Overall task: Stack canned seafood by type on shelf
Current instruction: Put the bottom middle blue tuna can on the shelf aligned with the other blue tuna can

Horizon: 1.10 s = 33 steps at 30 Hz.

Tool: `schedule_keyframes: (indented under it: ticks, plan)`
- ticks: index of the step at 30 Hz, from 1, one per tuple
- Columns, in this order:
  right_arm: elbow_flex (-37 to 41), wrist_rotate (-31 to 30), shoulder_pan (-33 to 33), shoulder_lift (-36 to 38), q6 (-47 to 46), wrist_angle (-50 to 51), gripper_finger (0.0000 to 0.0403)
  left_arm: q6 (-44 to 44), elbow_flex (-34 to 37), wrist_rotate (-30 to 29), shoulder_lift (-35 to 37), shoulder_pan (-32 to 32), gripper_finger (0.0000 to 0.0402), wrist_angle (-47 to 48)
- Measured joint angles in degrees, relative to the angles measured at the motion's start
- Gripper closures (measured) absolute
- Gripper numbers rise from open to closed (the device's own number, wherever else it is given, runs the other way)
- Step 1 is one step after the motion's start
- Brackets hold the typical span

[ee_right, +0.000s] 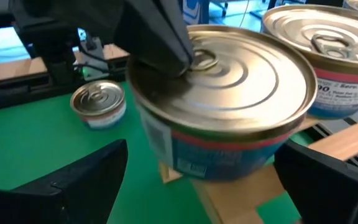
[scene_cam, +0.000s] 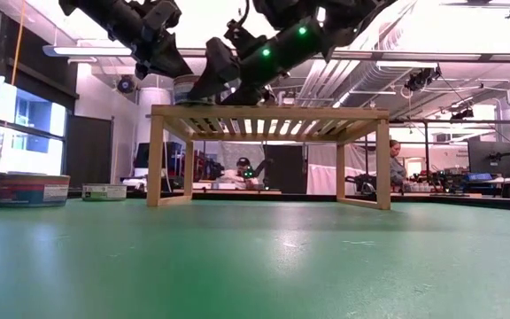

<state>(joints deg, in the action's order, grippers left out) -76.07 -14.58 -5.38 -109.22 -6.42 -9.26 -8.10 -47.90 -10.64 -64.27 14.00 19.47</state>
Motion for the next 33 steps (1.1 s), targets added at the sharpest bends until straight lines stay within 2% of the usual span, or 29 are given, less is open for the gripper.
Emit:
schedule_keyframes:
  ticks: [13,19,26,33]
  plan:
    - [0.04,0.35,2.35,6.41,0.72,13.52,0.0011,-0.29,0.14,-0.65,0.35,0.02,0.0401,-0.36]
    - [0.17,0.08,4.16,7.01,7.07,12.72,0.0012,-0.22,0.47,-0.91,3.55,-0.20,0.0401,0.15]
    - [0.17,0.02,4.05,4.03,7.94,7.49,0.0012,0.73,0.46,-0.87,7.59,-0.34,0.0401,-0.71]
    - [0.17,1.93,4.65,3.38,8.82,6.78,0.0012,1.12,0.39,-0.53,10.07,-2.62,0.0401,1.75]
